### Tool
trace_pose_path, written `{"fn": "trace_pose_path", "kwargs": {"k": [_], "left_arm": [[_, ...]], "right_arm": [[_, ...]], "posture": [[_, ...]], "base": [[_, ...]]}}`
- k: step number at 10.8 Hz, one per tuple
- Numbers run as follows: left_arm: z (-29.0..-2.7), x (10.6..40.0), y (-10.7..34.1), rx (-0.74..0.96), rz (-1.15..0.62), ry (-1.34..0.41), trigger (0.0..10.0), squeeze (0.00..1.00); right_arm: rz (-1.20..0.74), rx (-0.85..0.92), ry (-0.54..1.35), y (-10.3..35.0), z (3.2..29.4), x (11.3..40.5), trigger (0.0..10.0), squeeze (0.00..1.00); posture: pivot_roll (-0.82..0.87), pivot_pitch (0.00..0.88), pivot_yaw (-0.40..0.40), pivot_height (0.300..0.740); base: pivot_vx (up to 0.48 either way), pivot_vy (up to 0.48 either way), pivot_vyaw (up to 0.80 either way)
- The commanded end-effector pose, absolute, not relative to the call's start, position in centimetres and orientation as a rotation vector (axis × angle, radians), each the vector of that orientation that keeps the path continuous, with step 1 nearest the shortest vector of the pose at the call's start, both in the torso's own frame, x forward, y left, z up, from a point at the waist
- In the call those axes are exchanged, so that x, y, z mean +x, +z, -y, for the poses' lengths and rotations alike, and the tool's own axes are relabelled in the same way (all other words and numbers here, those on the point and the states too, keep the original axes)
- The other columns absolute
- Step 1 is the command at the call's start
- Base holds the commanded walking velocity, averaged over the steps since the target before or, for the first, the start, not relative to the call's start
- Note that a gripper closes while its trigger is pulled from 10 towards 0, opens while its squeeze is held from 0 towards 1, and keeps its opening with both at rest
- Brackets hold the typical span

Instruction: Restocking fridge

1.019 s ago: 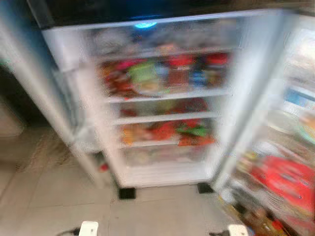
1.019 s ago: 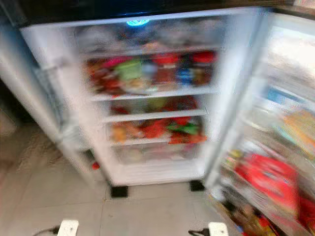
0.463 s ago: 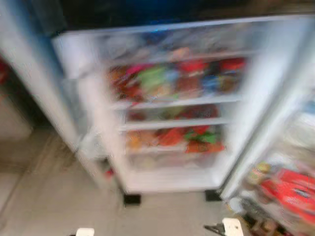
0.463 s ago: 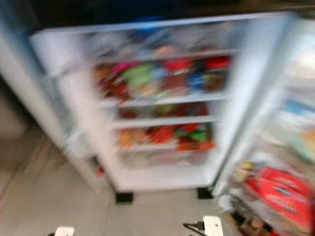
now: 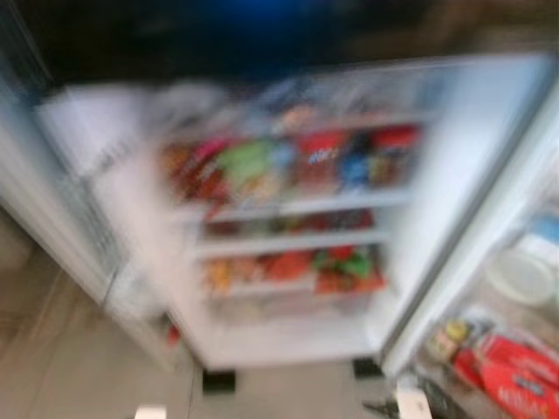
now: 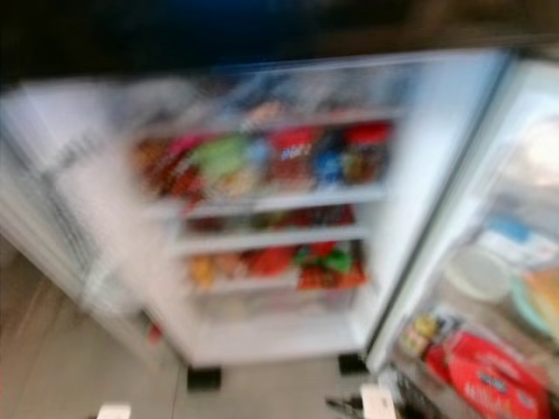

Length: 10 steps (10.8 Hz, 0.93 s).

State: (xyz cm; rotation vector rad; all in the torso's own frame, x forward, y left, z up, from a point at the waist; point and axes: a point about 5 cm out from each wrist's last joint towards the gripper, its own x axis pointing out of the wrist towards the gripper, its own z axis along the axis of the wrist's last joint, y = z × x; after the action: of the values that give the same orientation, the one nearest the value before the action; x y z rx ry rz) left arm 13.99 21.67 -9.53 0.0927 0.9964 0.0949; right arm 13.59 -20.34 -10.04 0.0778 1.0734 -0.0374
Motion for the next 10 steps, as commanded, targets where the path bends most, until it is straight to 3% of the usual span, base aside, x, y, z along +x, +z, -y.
{"fn": "trace_pose_path", "kwargs": {"k": [1,3,5,7,10], "left_arm": [[-21.3,14.0,-9.6,0.092,-0.998,0.083,10.0,0.00],[-21.3,14.0,-9.6,0.093,-0.997,0.082,10.0,0.00],[-21.3,14.0,-9.6,0.092,-0.995,0.085,10.0,0.00],[-20.9,14.3,-9.5,0.068,-0.988,-0.020,10.0,0.00],[-20.7,15.2,-8.7,0.092,-0.843,-0.053,10.0,0.00]], "right_arm": [[-1.089,0.064,-0.041,-10.1,20.9,13.1,10.0,0.00],[-1.094,0.025,-0.015,-10.1,21.0,13.2,10.0,0.00],[-1.094,0.060,-0.041,-10.1,20.9,13.1,10.0,0.00],[-1.096,0.063,-0.058,-10.2,20.9,13.0,10.0,0.00],[-1.091,0.074,-0.063,-10.2,20.8,13.0,10.0,0.00]], "posture": [[-0.12,0.000,0.058,0.740],[-0.12,0.000,0.057,0.740],[-0.11,0.000,0.055,0.740],[-0.12,0.000,0.058,0.740],[-0.12,0.000,0.063,0.740]], "base": [[0.315,0.000,0.00],[0.315,0.000,0.72],[0.137,0.000,0.00],[0.000,0.000,0.00],[0.000,0.000,0.00]]}}
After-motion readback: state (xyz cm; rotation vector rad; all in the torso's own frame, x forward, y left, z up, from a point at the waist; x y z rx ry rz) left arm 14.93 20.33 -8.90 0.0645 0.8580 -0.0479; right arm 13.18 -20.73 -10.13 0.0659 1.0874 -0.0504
